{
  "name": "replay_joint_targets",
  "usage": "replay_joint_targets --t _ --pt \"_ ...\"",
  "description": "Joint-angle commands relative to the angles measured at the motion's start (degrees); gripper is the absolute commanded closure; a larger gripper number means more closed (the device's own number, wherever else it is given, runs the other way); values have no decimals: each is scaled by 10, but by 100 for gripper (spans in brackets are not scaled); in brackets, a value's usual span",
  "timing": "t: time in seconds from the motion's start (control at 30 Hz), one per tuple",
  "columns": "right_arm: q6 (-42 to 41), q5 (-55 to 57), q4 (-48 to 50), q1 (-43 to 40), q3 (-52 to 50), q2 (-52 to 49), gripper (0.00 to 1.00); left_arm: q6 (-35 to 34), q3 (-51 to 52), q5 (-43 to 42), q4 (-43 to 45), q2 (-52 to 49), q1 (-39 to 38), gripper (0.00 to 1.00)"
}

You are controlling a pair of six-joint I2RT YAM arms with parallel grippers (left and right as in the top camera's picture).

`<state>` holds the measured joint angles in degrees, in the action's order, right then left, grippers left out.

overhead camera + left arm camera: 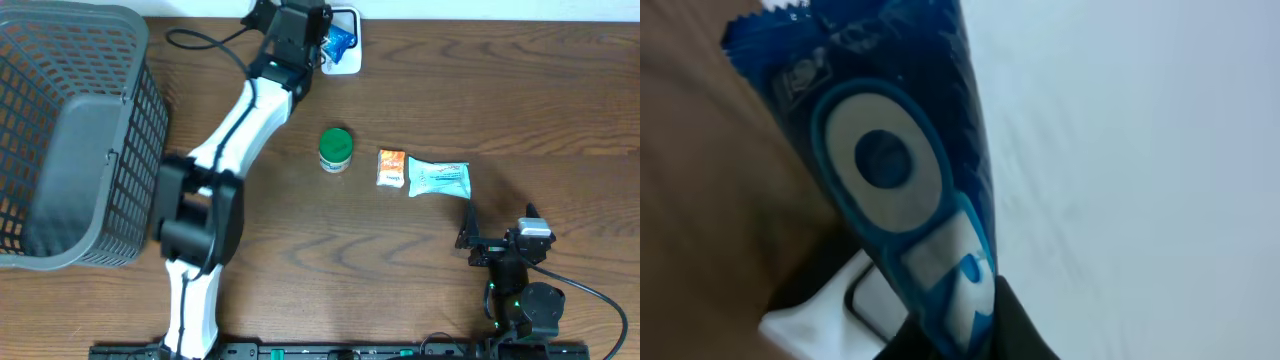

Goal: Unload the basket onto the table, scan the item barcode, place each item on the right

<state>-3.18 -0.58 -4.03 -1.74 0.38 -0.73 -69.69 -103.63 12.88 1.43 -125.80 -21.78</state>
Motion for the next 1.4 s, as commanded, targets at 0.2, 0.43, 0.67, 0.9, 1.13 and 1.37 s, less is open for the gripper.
replay_joint_targets --t 0.2,0.43,0.67,0.9,1.13,1.37 --pt "7 0 -3 3 -1 2 1 -24 -147 48 104 -178 1 93" --pt "7 0 -3 3 -1 2 1 -20 -281 77 78 -273 -5 93" --pt "7 0 -3 3 -1 2 1 -4 -283 78 68 -274 -5 93" --pt "7 0 -3 3 -1 2 1 -11 -283 32 -17 -271 -5 93" --pt "7 0 -3 3 -1 2 1 -5 -283 -75 -63 -216 -4 93" --pt "7 0 -3 3 -1 2 1 84 -283 -78 -259 -97 -25 93"
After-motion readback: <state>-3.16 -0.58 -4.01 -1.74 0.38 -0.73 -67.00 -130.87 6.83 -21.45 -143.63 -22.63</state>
